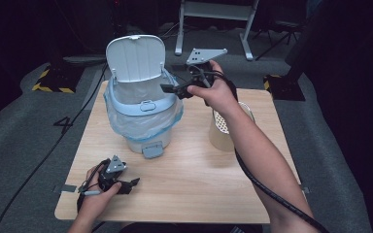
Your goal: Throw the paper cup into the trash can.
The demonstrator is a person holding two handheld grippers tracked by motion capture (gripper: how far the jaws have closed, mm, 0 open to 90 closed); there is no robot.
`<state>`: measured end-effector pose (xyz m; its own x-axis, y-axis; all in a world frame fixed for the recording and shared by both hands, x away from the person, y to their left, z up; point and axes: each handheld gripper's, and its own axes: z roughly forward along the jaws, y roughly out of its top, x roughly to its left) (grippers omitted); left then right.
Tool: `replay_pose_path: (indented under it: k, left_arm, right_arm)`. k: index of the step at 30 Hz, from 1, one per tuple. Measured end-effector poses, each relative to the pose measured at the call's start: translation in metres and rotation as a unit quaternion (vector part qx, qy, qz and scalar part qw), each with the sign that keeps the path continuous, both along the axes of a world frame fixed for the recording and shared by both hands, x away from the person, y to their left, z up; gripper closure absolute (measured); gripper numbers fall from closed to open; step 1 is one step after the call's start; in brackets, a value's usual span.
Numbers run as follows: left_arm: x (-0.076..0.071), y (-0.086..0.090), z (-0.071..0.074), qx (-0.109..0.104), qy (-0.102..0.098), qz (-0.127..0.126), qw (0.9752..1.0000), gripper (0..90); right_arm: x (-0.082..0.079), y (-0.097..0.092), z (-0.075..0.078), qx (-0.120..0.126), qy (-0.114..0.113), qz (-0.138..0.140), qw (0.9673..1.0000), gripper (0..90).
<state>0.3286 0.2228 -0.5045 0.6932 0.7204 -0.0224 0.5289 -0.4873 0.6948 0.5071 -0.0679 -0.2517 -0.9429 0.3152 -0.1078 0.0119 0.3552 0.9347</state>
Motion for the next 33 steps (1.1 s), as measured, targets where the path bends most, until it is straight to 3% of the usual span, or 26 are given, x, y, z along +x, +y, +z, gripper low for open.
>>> replay_pose_path:
  k: [7, 11, 18, 24, 25, 33]
  left_arm:
    - [0.0, 0.001, 0.0, 0.0, 0.002, -0.004, 1.0, 18.3]
    - [0.002, 0.004, 0.0, 0.001, 0.001, -0.019, 0.9998, 17.6]
    - [0.002, 0.013, 0.0, 0.0, 0.003, -0.021, 0.9998, 17.7]
    - [0.002, 0.017, 0.0, -0.001, 0.002, -0.018, 0.9998, 17.5]
    - [0.002, 0.017, 0.0, 0.0, 0.002, -0.019, 0.9998, 17.2]
    - [0.002, 0.017, 0.0, 0.002, 0.001, -0.02, 0.9998, 16.9]
  right_arm:
    - [-0.018, -0.044, 0.01, -0.006, 0.001, -0.005, 1.0, 23.1]
    - [-0.028, -0.067, 0.01, -0.023, -0.003, -0.016, 0.9996, 24.9]
    - [-0.038, -0.111, 0.008, -0.025, 0.005, -0.035, 0.9991, 27.6]
    - [-0.046, -0.141, -0.005, -0.029, 0.017, -0.049, 0.9982, 28.4]
    - [-0.051, -0.152, -0.014, -0.035, 0.024, -0.056, 0.9975, 28.4]
    - [-0.071, -0.186, -0.045, -0.054, 0.045, -0.075, 0.9947, 30.6]
